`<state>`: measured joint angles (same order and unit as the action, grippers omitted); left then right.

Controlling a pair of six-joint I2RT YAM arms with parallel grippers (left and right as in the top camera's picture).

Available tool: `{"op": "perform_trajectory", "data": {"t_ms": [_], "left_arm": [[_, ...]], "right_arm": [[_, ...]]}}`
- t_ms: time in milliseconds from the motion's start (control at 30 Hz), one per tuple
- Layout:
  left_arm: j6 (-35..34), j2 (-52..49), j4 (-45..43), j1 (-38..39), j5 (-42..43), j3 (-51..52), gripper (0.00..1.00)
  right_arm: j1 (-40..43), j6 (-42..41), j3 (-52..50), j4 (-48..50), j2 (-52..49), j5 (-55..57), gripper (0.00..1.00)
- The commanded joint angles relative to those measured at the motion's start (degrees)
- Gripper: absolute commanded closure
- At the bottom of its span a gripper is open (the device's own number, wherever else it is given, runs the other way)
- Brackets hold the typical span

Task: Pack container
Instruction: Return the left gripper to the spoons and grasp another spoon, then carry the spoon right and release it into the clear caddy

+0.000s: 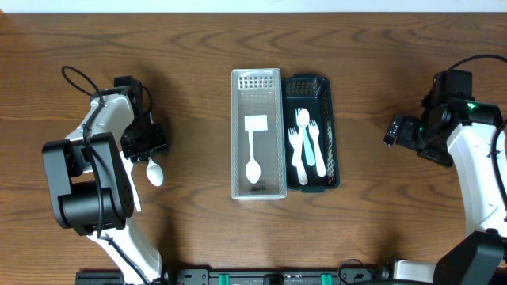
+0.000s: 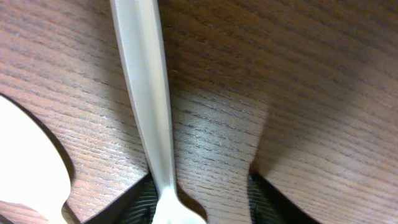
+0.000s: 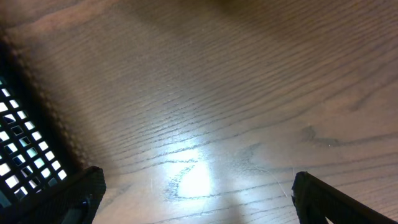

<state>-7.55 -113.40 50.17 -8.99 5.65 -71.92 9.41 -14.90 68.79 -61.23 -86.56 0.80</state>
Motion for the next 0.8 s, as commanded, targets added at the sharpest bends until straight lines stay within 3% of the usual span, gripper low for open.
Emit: {"op": "perform_trajectory", "data": {"t_ms": [0, 133, 267, 333, 767], "left_arm": [[0.4, -2.4, -0.2, -0.4, 0.4, 0.5, 0.62], [0.4, -2.4, -0.2, -0.4, 0.4, 0.5, 0.75], [0.5, -2.4, -0.2, -0.4, 0.4, 0.5, 0.81], [0.5, -2.4, -0.2, -0.4, 0.4, 0.5, 0.9], [0.4, 0.5, 3.8, 0.0, 0.4, -1.9, 0.94]], "right_arm": [[0.2, -0.2, -0.1, 0.0, 0.1, -0.4, 0.01], [0.2, 0.0, -0.1, 0.0, 0.1, -0.4, 0.01], [0.2, 0.0, -0.1, 0.0, 0.1, -0.4, 0.01], [0.2, 0.0, -0.1, 0.0, 0.1, -0.4, 0.01], [0.2, 0.0, -0.1, 0.0, 0.1, -0.4, 0.01]]}}
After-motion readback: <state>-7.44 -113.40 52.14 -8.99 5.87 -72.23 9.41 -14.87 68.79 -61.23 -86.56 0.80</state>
